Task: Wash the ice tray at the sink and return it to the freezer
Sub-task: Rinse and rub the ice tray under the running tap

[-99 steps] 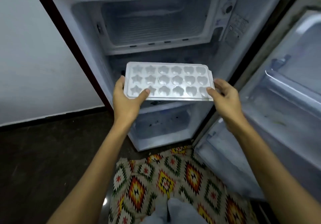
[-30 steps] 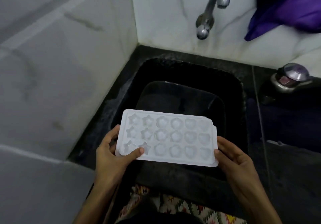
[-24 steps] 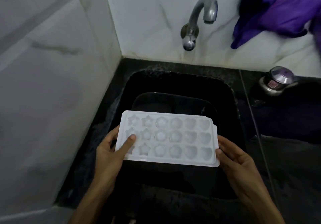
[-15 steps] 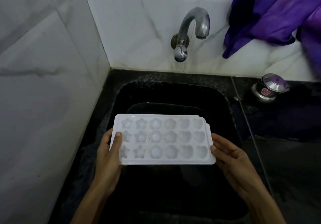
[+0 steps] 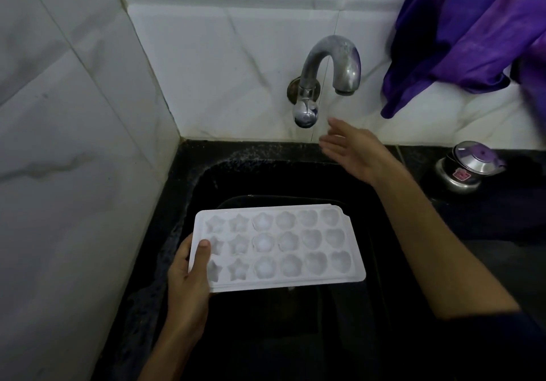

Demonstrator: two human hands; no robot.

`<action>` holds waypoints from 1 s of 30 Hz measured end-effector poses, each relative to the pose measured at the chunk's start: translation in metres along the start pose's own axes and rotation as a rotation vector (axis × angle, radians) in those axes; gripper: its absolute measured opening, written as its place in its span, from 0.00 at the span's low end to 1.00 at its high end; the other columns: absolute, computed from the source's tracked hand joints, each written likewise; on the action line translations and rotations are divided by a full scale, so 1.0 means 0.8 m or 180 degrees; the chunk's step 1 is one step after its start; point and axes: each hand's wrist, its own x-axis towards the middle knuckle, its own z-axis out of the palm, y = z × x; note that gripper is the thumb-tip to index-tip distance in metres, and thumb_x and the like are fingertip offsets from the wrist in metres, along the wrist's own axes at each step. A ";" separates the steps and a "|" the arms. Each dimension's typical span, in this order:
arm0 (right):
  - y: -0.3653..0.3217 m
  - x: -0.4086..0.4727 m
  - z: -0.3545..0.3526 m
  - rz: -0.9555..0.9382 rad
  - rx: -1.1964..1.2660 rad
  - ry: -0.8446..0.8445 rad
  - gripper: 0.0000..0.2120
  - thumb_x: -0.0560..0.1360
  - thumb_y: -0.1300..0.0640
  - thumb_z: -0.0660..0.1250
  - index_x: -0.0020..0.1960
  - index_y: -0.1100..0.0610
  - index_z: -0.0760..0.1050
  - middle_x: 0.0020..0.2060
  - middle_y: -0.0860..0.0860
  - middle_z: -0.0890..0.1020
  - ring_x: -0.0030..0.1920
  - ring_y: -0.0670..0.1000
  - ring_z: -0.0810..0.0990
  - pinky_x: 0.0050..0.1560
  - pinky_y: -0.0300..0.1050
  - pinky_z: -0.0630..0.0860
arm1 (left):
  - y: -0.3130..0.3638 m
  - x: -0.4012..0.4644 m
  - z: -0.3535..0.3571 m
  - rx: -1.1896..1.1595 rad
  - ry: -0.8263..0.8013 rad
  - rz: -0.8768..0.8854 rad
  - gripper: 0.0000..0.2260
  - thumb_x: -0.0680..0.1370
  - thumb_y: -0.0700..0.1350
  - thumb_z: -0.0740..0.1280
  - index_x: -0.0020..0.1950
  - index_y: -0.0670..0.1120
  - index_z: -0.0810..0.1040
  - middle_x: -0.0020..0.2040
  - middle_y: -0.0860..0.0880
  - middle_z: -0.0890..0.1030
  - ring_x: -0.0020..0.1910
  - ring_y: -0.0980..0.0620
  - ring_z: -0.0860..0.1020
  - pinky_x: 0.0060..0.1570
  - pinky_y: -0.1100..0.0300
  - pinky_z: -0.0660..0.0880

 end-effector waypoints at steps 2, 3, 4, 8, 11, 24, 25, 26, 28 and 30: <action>-0.025 0.035 0.027 0.0282 0.0133 -0.0179 0.30 0.75 0.50 0.67 0.70 0.65 0.63 0.63 0.62 0.72 0.64 0.59 0.73 0.65 0.50 0.72 | 0.000 0.004 0.003 -0.0014 0.0033 -0.0002 0.08 0.79 0.46 0.62 0.56 0.53 0.78 0.50 0.50 0.83 0.48 0.48 0.82 0.43 0.53 0.77; -0.032 0.049 0.036 0.0374 0.0266 -0.0250 0.29 0.75 0.50 0.67 0.69 0.63 0.64 0.62 0.61 0.72 0.63 0.59 0.73 0.64 0.53 0.72 | -0.001 0.005 0.003 -0.0018 0.0045 -0.0003 0.09 0.79 0.46 0.62 0.57 0.52 0.78 0.50 0.50 0.83 0.49 0.48 0.82 0.44 0.53 0.77; -0.036 0.062 0.044 0.0447 0.0411 -0.0285 0.27 0.74 0.51 0.68 0.68 0.61 0.65 0.59 0.60 0.72 0.62 0.59 0.74 0.62 0.54 0.74 | -0.002 0.006 0.003 -0.0015 0.0057 0.0004 0.10 0.79 0.46 0.62 0.59 0.51 0.78 0.51 0.49 0.83 0.50 0.48 0.82 0.44 0.53 0.77; -0.033 0.087 0.053 0.0509 0.0542 -0.0204 0.21 0.73 0.56 0.71 0.62 0.60 0.71 0.54 0.58 0.74 0.49 0.55 0.77 0.43 0.52 0.82 | -0.005 0.013 0.001 0.0031 0.0083 0.0045 0.11 0.79 0.46 0.63 0.60 0.50 0.78 0.52 0.49 0.83 0.51 0.47 0.81 0.46 0.52 0.77; -0.031 0.089 0.050 0.0444 0.0507 -0.0183 0.21 0.72 0.55 0.72 0.61 0.60 0.72 0.49 0.56 0.76 0.48 0.54 0.77 0.41 0.51 0.82 | -0.008 0.013 0.001 0.0039 0.0079 0.0057 0.12 0.79 0.46 0.62 0.61 0.49 0.78 0.52 0.49 0.83 0.50 0.48 0.81 0.43 0.55 0.76; -0.029 0.093 0.051 0.0344 0.0442 -0.0154 0.27 0.72 0.52 0.70 0.67 0.61 0.68 0.45 0.54 0.75 0.55 0.55 0.75 0.52 0.52 0.78 | -0.013 0.016 0.006 -0.0024 0.0048 0.0039 0.13 0.79 0.46 0.62 0.63 0.48 0.76 0.55 0.47 0.82 0.53 0.46 0.81 0.44 0.55 0.76; -0.028 0.093 0.052 0.0341 0.0433 -0.0145 0.27 0.72 0.51 0.70 0.67 0.61 0.68 0.45 0.54 0.75 0.54 0.55 0.75 0.51 0.52 0.78 | -0.013 0.016 0.006 -0.0024 0.0059 0.0032 0.14 0.79 0.46 0.63 0.63 0.48 0.76 0.56 0.47 0.82 0.53 0.46 0.81 0.44 0.54 0.77; -0.028 0.094 0.052 0.0336 0.0422 -0.0139 0.27 0.72 0.51 0.70 0.67 0.60 0.69 0.45 0.54 0.75 0.54 0.55 0.75 0.51 0.52 0.78 | -0.013 0.017 0.006 -0.0029 0.0071 0.0033 0.14 0.79 0.46 0.63 0.63 0.48 0.76 0.55 0.47 0.82 0.53 0.46 0.81 0.44 0.55 0.77; -0.028 0.094 0.052 0.0324 0.0409 -0.0125 0.27 0.72 0.51 0.70 0.67 0.60 0.69 0.45 0.54 0.75 0.54 0.55 0.75 0.51 0.52 0.78 | -0.013 0.017 0.006 -0.0037 0.0073 0.0039 0.13 0.79 0.46 0.62 0.63 0.49 0.77 0.54 0.49 0.82 0.51 0.49 0.81 0.40 0.60 0.79; -0.028 0.094 0.053 0.0326 0.0390 -0.0105 0.26 0.72 0.51 0.70 0.67 0.60 0.69 0.48 0.54 0.76 0.54 0.55 0.75 0.51 0.52 0.78 | -0.014 0.017 0.007 -0.0034 0.0070 0.0044 0.13 0.79 0.46 0.63 0.62 0.49 0.77 0.53 0.51 0.83 0.50 0.51 0.81 0.37 0.65 0.78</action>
